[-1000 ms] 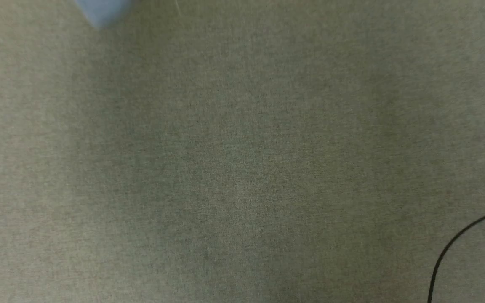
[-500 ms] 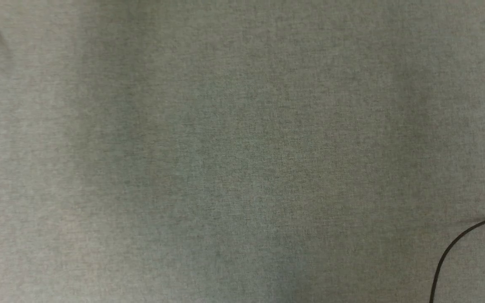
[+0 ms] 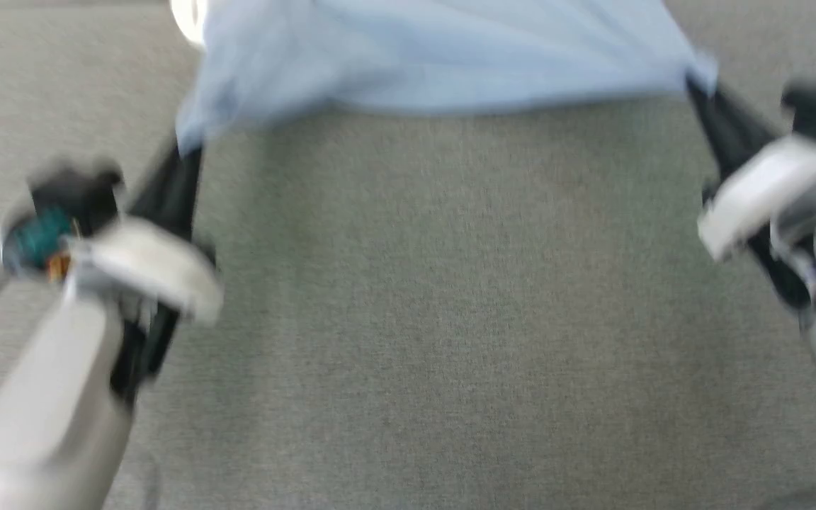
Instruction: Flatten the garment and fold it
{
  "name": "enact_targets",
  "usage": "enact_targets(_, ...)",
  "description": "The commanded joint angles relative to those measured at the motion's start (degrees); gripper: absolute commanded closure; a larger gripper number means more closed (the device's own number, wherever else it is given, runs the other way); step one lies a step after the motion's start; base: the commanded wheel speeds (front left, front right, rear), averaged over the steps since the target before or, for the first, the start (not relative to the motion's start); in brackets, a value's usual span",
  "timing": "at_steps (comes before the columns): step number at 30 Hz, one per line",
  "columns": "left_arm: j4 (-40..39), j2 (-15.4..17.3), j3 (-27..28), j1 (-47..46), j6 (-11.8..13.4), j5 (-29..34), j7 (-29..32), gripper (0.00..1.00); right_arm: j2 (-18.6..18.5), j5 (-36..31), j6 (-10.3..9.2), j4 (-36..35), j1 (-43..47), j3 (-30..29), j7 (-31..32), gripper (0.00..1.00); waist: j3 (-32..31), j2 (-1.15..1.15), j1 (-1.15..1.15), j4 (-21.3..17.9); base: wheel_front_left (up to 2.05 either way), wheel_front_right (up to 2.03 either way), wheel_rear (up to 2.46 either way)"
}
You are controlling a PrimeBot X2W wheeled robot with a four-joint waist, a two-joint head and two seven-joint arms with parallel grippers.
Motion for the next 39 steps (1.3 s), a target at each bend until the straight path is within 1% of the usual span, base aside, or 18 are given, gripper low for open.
enact_targets(1, -2.73, 2.34, -0.46, 5.69, 0.65, -0.51, 2.18, 1.0, -1.54, 1.07, -0.05, -1.75, 4.03, 0.46, 0.25, 1.0, -7.67, 0.0, 0.01, 2.12, 0.0, 0.0, 0.0)
enact_targets(6, -10.18, 8.05, -1.64, 19.3, 1.89, -2.74, 9.0, 1.0, -4.61, 3.22, -0.05, -5.34, 13.65, 0.31, 2.87, 1.0, -12.8, 0.0, 0.01, 3.24, 0.0, 0.0, 0.0)
enact_targets(10, -15.22, 12.52, -1.57, 27.71, 3.31, -4.14, 12.79, 1.0, -6.92, 3.4, -0.05, -8.12, 20.22, -0.99, 4.99, 1.0, -15.88, 0.0, 0.01, 3.96, 0.0, 0.0, 0.0)
enact_targets(12, -17.26, 13.74, -1.15, 31.17, 4.17, -5.46, 14.02, 1.0, -7.79, 3.67, -0.05, -9.35, 23.58, -2.53, 6.19, 1.0, -17.58, 0.0, 0.01, 4.37, 0.0, 0.0, 0.0)
enact_targets(15, -20.44, 14.72, -1.07, 36.24, 4.18, -8.84, 16.0, 1.0, -9.04, 3.64, -0.05, -11.52, 29.26, -4.93, 8.49, 1.0, -20.57, 0.0, 0.01, 4.89, 0.0, 0.0, 0.0)
enact_targets(19, -24.72, 16.37, -0.77, 42.72, 5.24, -12.51, 18.6, 1.0, -10.49, 4.54, -0.05, -15.83, 37.25, -7.58, 13.8, 1.0, -23.58, 0.0, 0.01, 4.93, 0.0, 0.0, 0.0)
enact_targets(23, -29.05, 17.66, -1.45, 48.09, 5.74, -15.51, 21.2, 1.0, -11.78, 5.8, -0.05, -20.76, 45.07, -11.22, 20.28, 1.0, -25.08, 0.0, 0.01, 4.92, 0.0, 0.0, 0.0)
enact_targets(24, -29.05, 17.66, -1.45, 48.09, 5.74, -15.51, 21.2, 1.0, -11.78, 5.8, -0.05, -20.76, 45.07, -11.22, 20.28, 1.0, -25.08, 0.0, 0.01, 4.92, 0.0, 0.0, 0.0)
enact_targets(25, -29.85, 18.04, -1.9, 49.31, 5.77, -16.0, 21.95, 1.0, -11.8, 6.14, -0.05, -21.83, 47.03, -12.36, 22.09, 1.0, -25.41, 0.0, 0.01, 4.86, 0.0, 0.0, 0.0)
enact_targets(28, -31.84, 18.13, -3.55, 53.05, 5.62, -19.58, 25.06, 1.0, -11.26, 6.63, -0.05, -24.39, 52.9, -15.67, 28.03, 1.0, -26.22, 0.0, 0.01, 4.68, 0.0, 0.0, 0.0)
enact_targets(30, -32.81, 17.43, -3.74, 54.84, 5.81, -22.72, 26.31, 1.0, -10.16, 6.73, -0.05, -26.04, 56.08, -17.87, 31.41, 1.0, -26.31, 0.0, 0.01, 4.52, 0.0, 0.0, 0.0)
enact_targets(31, -33.15, 17.48, -3.89, 55.28, 5.66, -23.32, 26.67, 1.0, -9.66, 6.47, -0.05, -27.12, 57.15, -18.67, 32.6, 1.0, -26.25, 0.0, 0.01, 4.36, 0.0, 0.0, 0.0)
enact_targets(34, -33.66, 17.19, -4.28, 55.06, 5.04, -23.48, 26.66, 1.0, -8.0, 5.34, -0.05, -30.23, 58.57, -20.7, 34.07, 1.0, -25.96, 0.0, 0.01, 4.0, 0.0, 0.0, 0.0)
enact_targets(39, -33.64, 15.51, -3.47, 51.36, 4.69, -20.87, 23.67, 1.0, -5.42, 4.68, -0.05, -33.94, 57.55, -23.25, 33.08, 1.0, -25.18, 0.0, 0.01, 3.38, 0.0, 0.0, 0.0)
